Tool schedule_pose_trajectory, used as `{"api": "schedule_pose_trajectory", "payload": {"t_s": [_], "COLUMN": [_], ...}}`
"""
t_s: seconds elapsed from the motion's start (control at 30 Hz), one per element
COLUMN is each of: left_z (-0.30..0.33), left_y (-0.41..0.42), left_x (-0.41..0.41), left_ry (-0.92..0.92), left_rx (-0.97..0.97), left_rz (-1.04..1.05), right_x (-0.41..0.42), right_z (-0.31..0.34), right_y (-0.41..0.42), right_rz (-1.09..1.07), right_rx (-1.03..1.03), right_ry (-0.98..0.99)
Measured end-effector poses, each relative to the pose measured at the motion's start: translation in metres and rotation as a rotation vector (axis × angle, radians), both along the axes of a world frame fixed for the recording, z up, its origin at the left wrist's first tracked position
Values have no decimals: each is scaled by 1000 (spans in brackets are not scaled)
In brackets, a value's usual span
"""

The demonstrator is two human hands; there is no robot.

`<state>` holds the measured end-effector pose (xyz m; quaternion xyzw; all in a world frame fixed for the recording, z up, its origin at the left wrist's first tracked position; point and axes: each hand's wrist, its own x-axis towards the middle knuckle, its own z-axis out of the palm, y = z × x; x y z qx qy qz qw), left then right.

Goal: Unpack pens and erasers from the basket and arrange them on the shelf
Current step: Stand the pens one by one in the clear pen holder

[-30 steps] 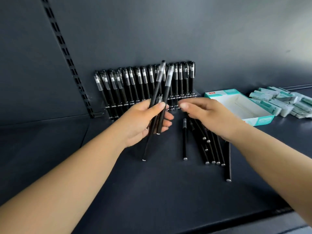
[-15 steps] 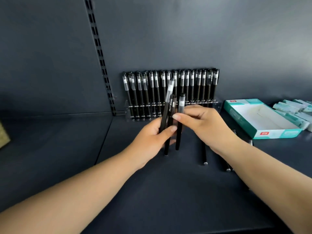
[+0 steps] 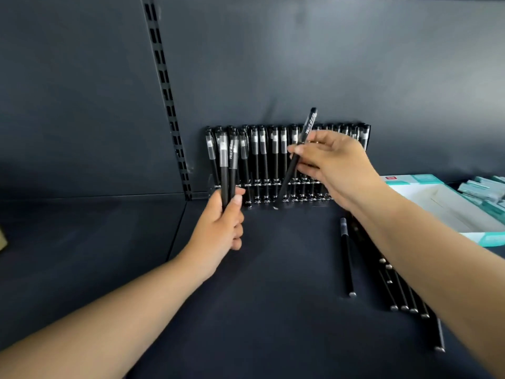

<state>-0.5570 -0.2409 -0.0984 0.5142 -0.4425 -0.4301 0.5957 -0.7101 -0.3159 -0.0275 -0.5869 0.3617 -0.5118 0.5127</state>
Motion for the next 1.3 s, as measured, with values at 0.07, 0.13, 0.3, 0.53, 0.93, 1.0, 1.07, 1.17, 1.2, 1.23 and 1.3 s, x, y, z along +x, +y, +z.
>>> {"api": "schedule_pose_trajectory", "payload": {"t_s": [0.07, 0.13, 0.3, 0.53, 0.93, 1.0, 1.07, 1.17, 1.2, 1.23, 1.3], "left_z": [-1, -3, -9, -13, -11, -11, -11, -10, -9, -9, -8], "left_y": [-8, -15, -29, -29, -26, -25, -25, -25, -25, -25, -24], "left_x": [5, 8, 19, 21, 23, 23, 24, 24, 24, 24, 24], "left_ry": [29, 80, 67, -14, 20, 26, 30, 36, 41, 45, 56], "left_rx": [13, 38, 50, -33, -17, -5, 4, 7, 2, -5, -18], "left_rz": [27, 44, 25, 18, 5, -3, -11, -11, -8, -4, 3], "right_x": [14, 27, 50, 54, 52, 51, 52, 54, 53, 52, 51], "right_z": [6, 6, -9, -21, -40, -39, -41, -43, -43, -42, -42], "right_y": [-14, -25, -43, -46, -46, -46, -44, -43, -43, -44, -43], "right_rz": [-3, -41, -164, -175, -132, -103, -65, -65, -79, -95, -121], "right_rx": [-11, -56, -191, -277, -201, -181, -175, -193, -202, -209, -226], "right_ry": [9, 46, 170, 145, 271, 274, 335, 398, 412, 431, 469]}}
